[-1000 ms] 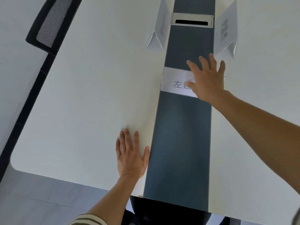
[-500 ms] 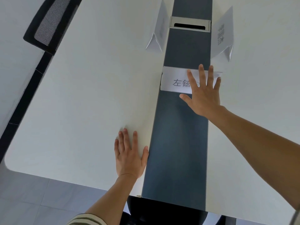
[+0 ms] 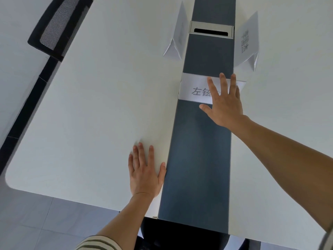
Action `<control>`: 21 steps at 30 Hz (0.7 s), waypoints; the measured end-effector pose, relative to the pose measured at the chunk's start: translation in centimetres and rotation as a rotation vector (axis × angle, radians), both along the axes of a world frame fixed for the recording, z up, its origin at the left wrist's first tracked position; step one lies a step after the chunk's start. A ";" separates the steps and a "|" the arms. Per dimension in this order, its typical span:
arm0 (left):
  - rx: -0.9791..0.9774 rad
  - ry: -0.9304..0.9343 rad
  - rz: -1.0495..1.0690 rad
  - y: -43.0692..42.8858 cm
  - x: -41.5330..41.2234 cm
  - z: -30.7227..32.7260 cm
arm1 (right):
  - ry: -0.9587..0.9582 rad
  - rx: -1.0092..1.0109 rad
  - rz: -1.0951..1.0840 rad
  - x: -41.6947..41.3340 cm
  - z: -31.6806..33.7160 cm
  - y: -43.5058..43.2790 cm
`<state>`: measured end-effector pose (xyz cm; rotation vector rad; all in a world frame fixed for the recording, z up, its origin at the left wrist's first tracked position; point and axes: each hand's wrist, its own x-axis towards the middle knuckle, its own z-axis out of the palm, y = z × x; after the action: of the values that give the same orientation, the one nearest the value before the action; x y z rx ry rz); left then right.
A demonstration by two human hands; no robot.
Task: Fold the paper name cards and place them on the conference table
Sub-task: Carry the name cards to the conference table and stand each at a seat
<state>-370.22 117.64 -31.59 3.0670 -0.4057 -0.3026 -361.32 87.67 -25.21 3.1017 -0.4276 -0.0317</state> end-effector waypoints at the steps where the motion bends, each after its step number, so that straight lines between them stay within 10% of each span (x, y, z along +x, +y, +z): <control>1: 0.000 -0.001 0.000 0.0 0.0 0.0 | 0.001 -0.002 0.002 0.0 0.0 -0.1; 21: -0.031 -0.034 0.005 0.3 0.0 -0.2 | 0.076 -0.056 0.063 -0.2 0.9 -1.4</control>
<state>-370.21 117.93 -31.76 3.0459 -0.3995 -0.2422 -361.50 86.22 -24.35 3.0448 -0.3227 -0.1335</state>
